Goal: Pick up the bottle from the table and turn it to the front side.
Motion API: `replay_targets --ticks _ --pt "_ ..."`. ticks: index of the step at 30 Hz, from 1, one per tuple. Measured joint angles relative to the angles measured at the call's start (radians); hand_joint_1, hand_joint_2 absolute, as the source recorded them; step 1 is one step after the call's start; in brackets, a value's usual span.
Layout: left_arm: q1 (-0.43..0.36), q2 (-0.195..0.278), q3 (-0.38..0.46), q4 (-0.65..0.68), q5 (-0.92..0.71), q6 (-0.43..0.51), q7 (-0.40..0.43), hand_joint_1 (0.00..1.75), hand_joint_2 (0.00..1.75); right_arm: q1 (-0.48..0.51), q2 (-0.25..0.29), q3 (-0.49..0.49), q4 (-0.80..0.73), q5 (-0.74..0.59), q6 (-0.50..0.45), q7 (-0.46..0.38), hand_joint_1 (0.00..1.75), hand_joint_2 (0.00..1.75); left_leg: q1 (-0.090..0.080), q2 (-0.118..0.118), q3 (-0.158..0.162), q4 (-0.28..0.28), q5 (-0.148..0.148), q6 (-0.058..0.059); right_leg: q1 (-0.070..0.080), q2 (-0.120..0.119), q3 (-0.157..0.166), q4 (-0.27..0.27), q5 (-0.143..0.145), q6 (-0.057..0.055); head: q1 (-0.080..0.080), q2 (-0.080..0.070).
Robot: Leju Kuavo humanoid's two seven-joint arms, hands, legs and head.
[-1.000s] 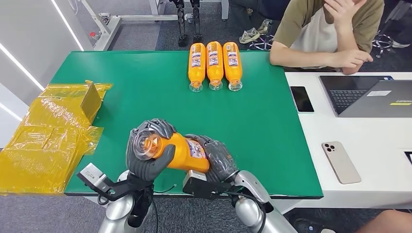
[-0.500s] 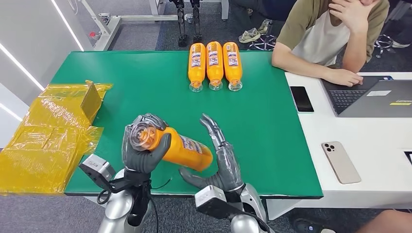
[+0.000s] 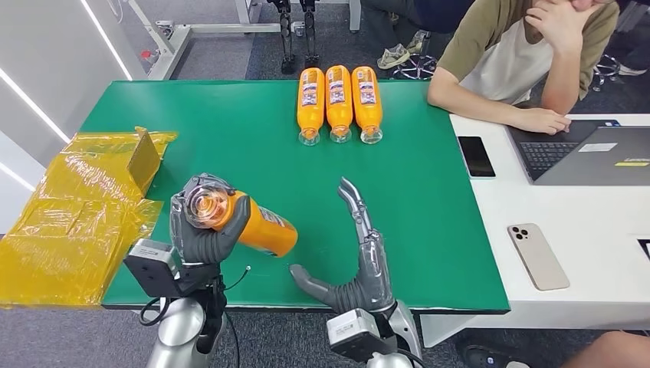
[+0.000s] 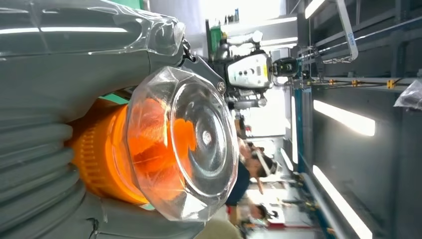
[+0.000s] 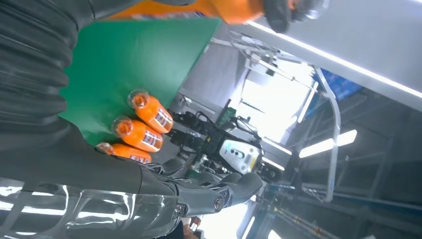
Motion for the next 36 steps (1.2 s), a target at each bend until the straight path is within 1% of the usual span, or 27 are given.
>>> replay_targets --ticks 2,4,5,7,8,10,12,15,17,19,21,24,27,30,32,36 --pt "-0.001 0.012 0.012 -0.001 -0.166 0.089 0.068 1.75 1.75 0.01 0.002 -0.001 -0.005 -0.024 -0.029 -0.031 0.0 1.75 0.0 0.0 0.0 0.0 0.0 0.0 0.0 0.0 0.0 0.0 0.0 0.0 0.0 0.0" --pt "-0.003 0.04 0.033 0.0 -0.435 0.177 0.18 1.75 1.75 0.024 0.002 -0.003 -0.014 -0.046 -0.057 -0.06 0.0 1.75 0.0 0.0 0.0 0.0 0.0 0.0 0.0 0.001 0.0 0.0 0.0 0.0 0.0 0.0" --pt "-0.006 0.061 0.044 0.003 -0.565 0.201 0.232 1.75 1.75 0.031 0.002 -0.004 -0.019 -0.055 -0.067 -0.07 0.0 1.75 0.0 0.0 0.0 -0.001 0.0 0.0 0.0 0.001 0.0 0.0 0.0 -0.001 0.0 0.0" --pt "-0.024 0.118 0.062 0.03 -0.757 0.219 0.302 1.75 1.75 0.045 0.002 -0.005 -0.027 -0.075 -0.084 -0.088 0.0 1.75 0.001 0.0 0.001 -0.001 0.0 -0.001 0.0 0.0 0.0 0.0 -0.001 -0.001 0.0 0.0" --pt "-0.04 0.152 0.068 0.054 -0.814 0.226 0.321 1.75 1.75 0.051 0.001 -0.006 -0.03 -0.087 -0.092 -0.098 0.0 1.75 0.001 0.0 0.001 -0.002 0.001 -0.001 0.0 0.0 -0.001 0.001 -0.001 -0.002 0.0 0.0" --pt "-0.084 0.231 0.073 0.129 -0.877 0.241 0.333 1.75 1.75 0.065 -0.003 -0.008 -0.032 -0.116 -0.113 -0.123 0.0 1.75 0.001 0.001 0.002 -0.002 0.001 -0.002 0.0 0.001 -0.001 0.002 -0.001 -0.003 0.0 0.0" --pt "-0.143 0.311 0.071 0.223 -0.926 0.233 0.324 1.75 1.75 0.078 -0.01 -0.009 -0.032 -0.144 -0.131 -0.148 0.0 1.75 0.001 0.001 0.002 -0.002 0.002 -0.003 0.0 0.001 -0.001 0.002 -0.001 -0.004 0.0 0.0" --pt "-0.253 0.427 0.041 0.386 -1.022 0.171 0.309 1.75 1.75 0.091 -0.021 -0.009 -0.03 -0.168 -0.155 -0.175 0.0 1.75 0.001 0.002 0.002 -0.002 0.003 -0.005 0.0 0.002 -0.002 0.003 -0.001 -0.005 0.0 0.0" --pt "-0.325 0.482 0.014 0.489 -1.059 0.12 0.306 1.75 1.75 0.099 -0.026 -0.007 -0.03 -0.17 -0.163 -0.182 0.0 1.75 0.001 0.003 0.002 -0.002 0.003 -0.005 0.001 0.002 -0.002 0.004 0.0 -0.006 0.0 0.0" --pt "-0.382 0.521 -0.011 0.567 -1.08 0.075 0.307 1.75 1.75 0.103 -0.032 -0.004 -0.03 -0.175 -0.165 -0.181 0.0 1.75 0.001 0.003 0.002 -0.002 0.003 -0.005 0.001 0.003 -0.002 0.004 0.0 -0.006 0.0 0.0" --pt "-0.427 0.554 -0.037 0.63 -1.094 0.033 0.281 1.75 1.75 0.101 -0.039 0.001 -0.029 -0.194 -0.164 -0.179 0.0 1.75 0.001 0.004 0.002 -0.002 0.003 -0.005 0.001 0.003 -0.003 0.004 0.0 -0.006 0.0 0.0" --pt "-0.484 0.607 -0.08 0.705 -1.099 -0.022 0.185 1.75 1.75 0.093 -0.052 0.01 -0.024 -0.226 -0.164 -0.185 0.0 1.75 0.001 0.004 0.002 -0.002 0.003 -0.005 0.001 0.004 -0.003 0.004 0.0 -0.006 0.0 0.0" --pt "-0.522 0.644 -0.115 0.754 -1.099 -0.051 0.124 1.75 1.75 0.084 -0.06 0.018 -0.018 -0.237 -0.164 -0.193 0.0 1.75 0.001 0.005 0.002 -0.002 0.003 -0.005 0.001 0.004 -0.004 0.004 0.0 -0.007 0.0 0.0" --pt "-0.551 0.67 -0.149 0.79 -1.097 -0.082 0.068 1.75 1.75 0.077 -0.066 0.025 -0.013 -0.241 -0.169 -0.195 0.0 1.75 0.001 0.004 0.001 -0.002 0.003 -0.006 0.001 0.004 -0.004 0.004 0.0 -0.007 0.0 0.0" --pt "-0.571 0.681 -0.17 0.813 -1.089 -0.119 0.03 1.75 1.75 0.075 -0.07 0.029 -0.011 -0.243 -0.176 -0.195 0.0 1.75 0.001 0.004 0.001 -0.002 0.002 -0.006 0.001 0.004 -0.004 0.004 0.0 -0.007 0.0 0.0" --pt "-0.602 0.686 -0.207 0.863 -1.07 -0.185 0.004 1.75 1.75 0.074 -0.076 0.036 -0.012 -0.241 -0.195 -0.194 0.0 1.75 0.001 0.004 0.001 -0.002 0.002 -0.006 0.001 0.004 -0.004 0.004 0.0 -0.007 0.0 0.0"
